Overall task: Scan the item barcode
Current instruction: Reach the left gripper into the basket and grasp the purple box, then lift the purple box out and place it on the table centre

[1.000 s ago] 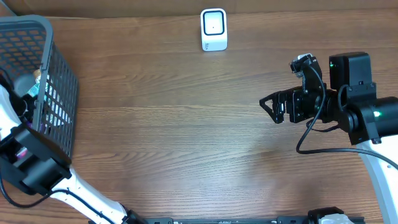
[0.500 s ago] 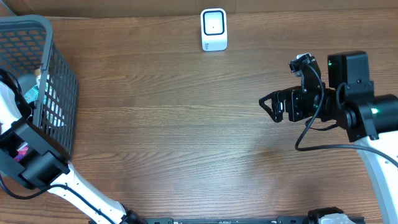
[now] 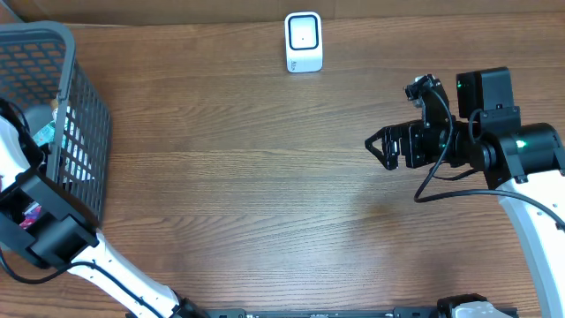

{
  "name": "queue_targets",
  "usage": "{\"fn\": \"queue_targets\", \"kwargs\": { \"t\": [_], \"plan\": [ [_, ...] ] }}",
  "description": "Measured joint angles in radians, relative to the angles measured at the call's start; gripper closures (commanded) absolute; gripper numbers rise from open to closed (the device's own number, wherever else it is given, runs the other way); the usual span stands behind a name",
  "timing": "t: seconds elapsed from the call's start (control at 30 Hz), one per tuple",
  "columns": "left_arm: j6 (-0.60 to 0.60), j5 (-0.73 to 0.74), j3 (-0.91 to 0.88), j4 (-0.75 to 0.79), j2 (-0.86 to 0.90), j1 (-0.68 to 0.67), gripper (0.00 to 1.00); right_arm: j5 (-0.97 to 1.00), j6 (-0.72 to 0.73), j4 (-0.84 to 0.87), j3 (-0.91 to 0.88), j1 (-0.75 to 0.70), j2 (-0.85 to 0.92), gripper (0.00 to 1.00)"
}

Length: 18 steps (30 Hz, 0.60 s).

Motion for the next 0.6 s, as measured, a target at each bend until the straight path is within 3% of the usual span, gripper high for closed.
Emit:
{"fn": "queue_targets", "kwargs": {
  "t": [0.2, 0.33, 0.37, 0.4, 0.43, 0.6],
  "plan": [
    [0.000, 0.053, 0.248, -0.121, -0.052, 0.000, 0.96, 0.000, 0.000, 0.016, 0.000, 0.000, 0.000, 0.00],
    [0.000, 0.070, 0.364, -0.125, -0.238, 0.000, 0.96, 0.000, 0.000, 0.018, 0.000, 0.000, 0.000, 0.00],
    [0.000, 0.070, 0.375, -0.125, -0.275, 0.000, 0.90, 0.000, 0.000, 0.017, 0.000, 0.000, 0.000, 0.00],
    [0.002, 0.071, 0.387, -0.127, -0.334, 0.000, 0.70, 0.000, 0.000, 0.018, 0.000, 0.000, 0.000, 0.00],
    [0.004, 0.070, 0.393, -0.130, -0.361, 0.000, 0.63, 0.000, 0.000, 0.017, 0.000, 0.000, 0.000, 0.00],
    [0.046, 0.074, 0.322, -0.129, -0.395, 0.000, 0.57, 0.000, 0.000, 0.017, 0.000, 0.000, 0.000, 0.00]
  ]
}}
